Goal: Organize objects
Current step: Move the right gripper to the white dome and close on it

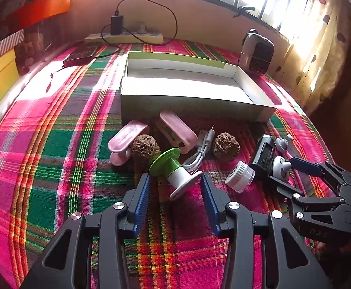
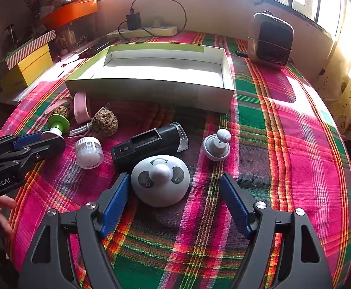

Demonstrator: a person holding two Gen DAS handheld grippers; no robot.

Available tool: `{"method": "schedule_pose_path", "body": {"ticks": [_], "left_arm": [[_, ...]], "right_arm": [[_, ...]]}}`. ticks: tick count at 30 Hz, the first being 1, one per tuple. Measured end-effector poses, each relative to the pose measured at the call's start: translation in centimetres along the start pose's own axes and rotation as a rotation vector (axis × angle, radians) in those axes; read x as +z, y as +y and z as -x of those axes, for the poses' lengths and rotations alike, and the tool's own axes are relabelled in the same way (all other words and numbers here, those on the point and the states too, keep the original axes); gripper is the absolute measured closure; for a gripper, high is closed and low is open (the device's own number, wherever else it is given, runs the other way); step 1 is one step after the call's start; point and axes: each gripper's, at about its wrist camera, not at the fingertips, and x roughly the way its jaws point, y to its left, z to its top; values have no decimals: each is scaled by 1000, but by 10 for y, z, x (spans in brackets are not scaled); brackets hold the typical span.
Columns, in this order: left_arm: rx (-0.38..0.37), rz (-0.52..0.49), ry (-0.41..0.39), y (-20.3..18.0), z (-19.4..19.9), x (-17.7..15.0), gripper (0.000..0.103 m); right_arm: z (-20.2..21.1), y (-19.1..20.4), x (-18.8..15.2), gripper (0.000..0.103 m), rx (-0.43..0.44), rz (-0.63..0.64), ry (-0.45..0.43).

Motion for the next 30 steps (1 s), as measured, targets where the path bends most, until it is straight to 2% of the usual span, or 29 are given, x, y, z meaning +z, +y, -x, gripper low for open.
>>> {"method": "schedule_pose_path", "body": {"ticks": [8,15,19,21,23,27,29,30], "left_arm": [[28,-3,17,-3,-6,7,62],[-12,77,36,7,-7,12,63],[-10,67,36,5,-8,11,63],[-14,74,32,6,-7,11,63],[-25,79,29,8,-7,11,63],[-27,66,27,7,-5,9,63],[-27,58,25,7,-4,7,64],[-27,54,23,7,-4,7,64]], "right_arm": [[-3,-1,4,26,8,3,3],[-3,0,4,26,4,-1,2],[-3,0,4,27,3,0,2],[-2,0,4,29,5,-1,0],[-1,0,4,36,7,-3,-5],[1,0,3,42,8,-6,-10],[3,1,2,53,11,-5,-16],[3,1,2,54,12,-5,-18]]}}
